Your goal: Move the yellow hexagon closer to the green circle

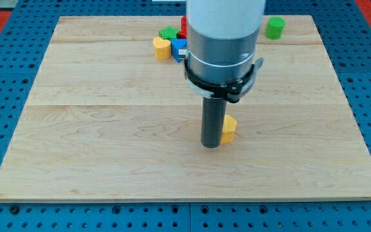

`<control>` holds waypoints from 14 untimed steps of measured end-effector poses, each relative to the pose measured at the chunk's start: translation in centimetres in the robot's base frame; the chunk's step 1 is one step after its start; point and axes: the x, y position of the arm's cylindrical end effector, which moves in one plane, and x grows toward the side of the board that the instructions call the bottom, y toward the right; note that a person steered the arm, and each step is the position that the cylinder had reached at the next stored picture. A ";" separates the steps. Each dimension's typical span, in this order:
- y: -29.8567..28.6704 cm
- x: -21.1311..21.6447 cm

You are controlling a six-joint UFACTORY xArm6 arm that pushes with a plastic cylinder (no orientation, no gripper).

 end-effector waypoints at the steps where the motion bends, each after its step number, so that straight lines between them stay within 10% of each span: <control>1: 1.5 0.0; 14: 12.8 -19.2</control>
